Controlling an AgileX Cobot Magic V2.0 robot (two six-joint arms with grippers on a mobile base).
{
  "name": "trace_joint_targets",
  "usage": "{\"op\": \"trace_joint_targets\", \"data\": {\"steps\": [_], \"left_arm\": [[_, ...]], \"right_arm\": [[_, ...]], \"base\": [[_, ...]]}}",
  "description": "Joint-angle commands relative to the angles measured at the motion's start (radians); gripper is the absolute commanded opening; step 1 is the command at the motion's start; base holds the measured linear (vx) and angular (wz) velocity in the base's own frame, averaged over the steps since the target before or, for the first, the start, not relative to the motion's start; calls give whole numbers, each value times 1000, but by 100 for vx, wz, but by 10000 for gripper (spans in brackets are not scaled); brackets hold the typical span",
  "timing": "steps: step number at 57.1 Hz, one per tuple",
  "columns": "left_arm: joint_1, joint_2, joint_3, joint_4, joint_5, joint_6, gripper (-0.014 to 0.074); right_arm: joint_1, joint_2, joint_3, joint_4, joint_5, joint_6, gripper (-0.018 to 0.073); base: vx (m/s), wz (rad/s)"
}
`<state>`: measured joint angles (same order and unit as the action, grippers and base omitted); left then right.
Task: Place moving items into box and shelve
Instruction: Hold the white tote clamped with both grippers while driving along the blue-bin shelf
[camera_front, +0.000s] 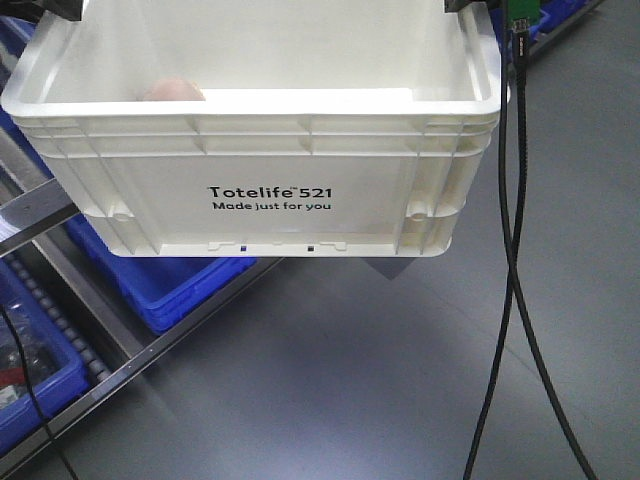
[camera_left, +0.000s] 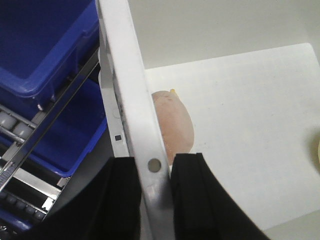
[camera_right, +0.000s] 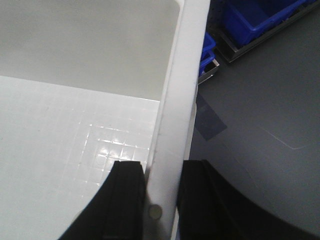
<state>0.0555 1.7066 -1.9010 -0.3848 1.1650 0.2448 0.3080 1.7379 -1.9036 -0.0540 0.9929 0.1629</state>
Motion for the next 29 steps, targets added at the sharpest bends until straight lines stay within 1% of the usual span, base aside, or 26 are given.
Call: {"op": "trace_joint_targets", "data": {"steps": [1,29], "left_arm": [[6,-69,-46,-29,-118,17,2],[6,-69,-46,-29,-118,17,2]], "right_arm": [[-7,-71,-42,-46,-131,-21,-3],[-7,-71,-42,-46,-131,-21,-3]], "base": [[-4,24],[-6,25]]}}
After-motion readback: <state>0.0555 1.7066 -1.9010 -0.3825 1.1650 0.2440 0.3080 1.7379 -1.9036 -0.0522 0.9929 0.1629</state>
